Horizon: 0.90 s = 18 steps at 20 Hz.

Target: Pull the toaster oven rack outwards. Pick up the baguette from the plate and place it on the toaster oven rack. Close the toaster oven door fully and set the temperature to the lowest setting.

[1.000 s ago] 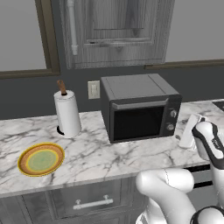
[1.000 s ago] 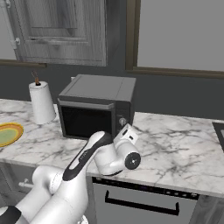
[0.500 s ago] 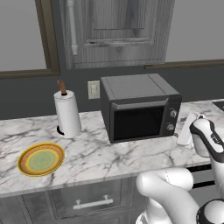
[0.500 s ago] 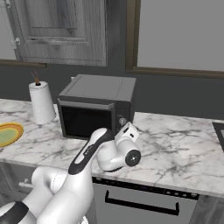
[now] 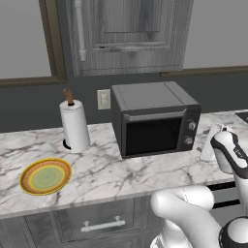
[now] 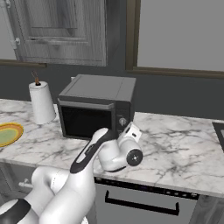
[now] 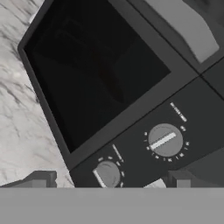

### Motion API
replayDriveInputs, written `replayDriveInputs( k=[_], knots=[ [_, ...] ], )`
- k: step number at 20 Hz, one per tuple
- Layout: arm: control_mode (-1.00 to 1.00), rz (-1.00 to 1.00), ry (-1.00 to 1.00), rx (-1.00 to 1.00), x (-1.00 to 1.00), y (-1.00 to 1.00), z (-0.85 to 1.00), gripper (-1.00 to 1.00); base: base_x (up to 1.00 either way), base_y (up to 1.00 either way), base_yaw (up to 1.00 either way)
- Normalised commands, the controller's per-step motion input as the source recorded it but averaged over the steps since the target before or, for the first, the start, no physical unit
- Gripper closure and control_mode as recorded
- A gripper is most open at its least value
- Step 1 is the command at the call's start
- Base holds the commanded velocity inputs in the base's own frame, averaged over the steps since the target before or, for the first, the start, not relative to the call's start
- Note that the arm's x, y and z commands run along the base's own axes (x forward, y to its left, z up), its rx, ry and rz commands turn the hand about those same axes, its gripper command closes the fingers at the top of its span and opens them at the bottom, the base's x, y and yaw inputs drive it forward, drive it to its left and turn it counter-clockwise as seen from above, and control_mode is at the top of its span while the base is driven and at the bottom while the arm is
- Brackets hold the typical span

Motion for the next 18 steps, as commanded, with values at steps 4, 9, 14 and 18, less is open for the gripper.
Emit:
replayDriveInputs(
  k=[4, 9, 14, 18],
  knots=[
    [-1.00, 0.00, -0.15, -0.14, -0.09, 0.00, -0.13, -1.00, 0.00, 0.00, 0.00],
    [-1.00, 0.04, -0.10, -0.13, -0.14, 0.00, -0.13, -1.00, 0.00, 0.00, 0.00],
    [-1.00, 0.07, -0.04, -0.10, 0.00, 0.02, -0.01, -1.00, 0.00, 0.00, 0.00],
    [-1.00, 0.06, -0.01, -0.08, 0.02, 0.00, -0.03, -1.00, 0.00, 0.00, 0.00]
  ],
)
